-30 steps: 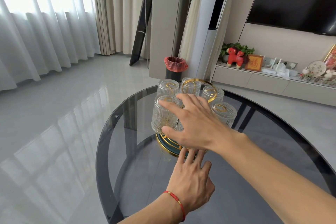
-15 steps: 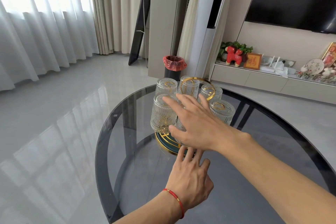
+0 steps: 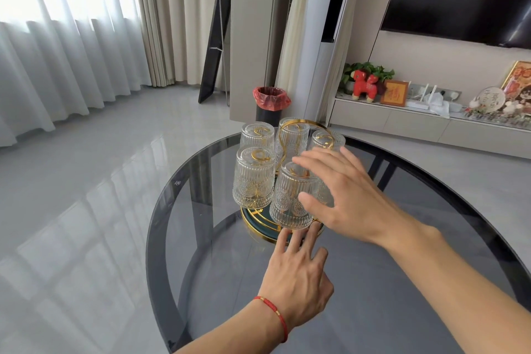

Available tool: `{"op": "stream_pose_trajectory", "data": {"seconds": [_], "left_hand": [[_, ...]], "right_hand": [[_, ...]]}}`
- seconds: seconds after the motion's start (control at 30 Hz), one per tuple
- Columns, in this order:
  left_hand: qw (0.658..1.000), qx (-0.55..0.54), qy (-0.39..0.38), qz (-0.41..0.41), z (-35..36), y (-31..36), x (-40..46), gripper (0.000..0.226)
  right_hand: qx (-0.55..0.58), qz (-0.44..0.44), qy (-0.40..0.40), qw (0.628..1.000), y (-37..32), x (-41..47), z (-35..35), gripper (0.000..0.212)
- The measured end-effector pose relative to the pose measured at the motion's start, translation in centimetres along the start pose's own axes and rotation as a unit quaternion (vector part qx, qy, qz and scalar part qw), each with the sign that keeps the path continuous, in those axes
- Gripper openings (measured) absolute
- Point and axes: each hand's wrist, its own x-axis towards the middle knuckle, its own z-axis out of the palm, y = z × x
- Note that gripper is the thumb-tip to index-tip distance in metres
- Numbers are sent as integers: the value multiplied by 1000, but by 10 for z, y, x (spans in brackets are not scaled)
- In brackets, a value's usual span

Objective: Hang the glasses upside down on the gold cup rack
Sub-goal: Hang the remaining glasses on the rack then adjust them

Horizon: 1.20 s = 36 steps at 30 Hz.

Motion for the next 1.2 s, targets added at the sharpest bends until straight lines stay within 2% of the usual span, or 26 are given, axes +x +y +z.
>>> {"op": "stream_pose_trajectory", "data": {"seconds": [0.1, 0.67, 1.1, 1.2], "left_hand": [[1000, -1, 1, -5, -1, 0, 0, 27], [999, 16, -34, -12, -2, 0, -1, 46], [999, 6, -40, -14, -2, 0, 0, 44], [999, 5, -39, -10, -4, -1, 0, 42]], "right_hand": [[-21, 0, -18, 1000, -1, -2, 5, 67], [-18, -20, 31, 999, -9, -19, 8, 59], [3, -29, 36, 999, -5, -22, 9, 59], [15, -43, 61, 997, -2, -29, 12, 58]]}}
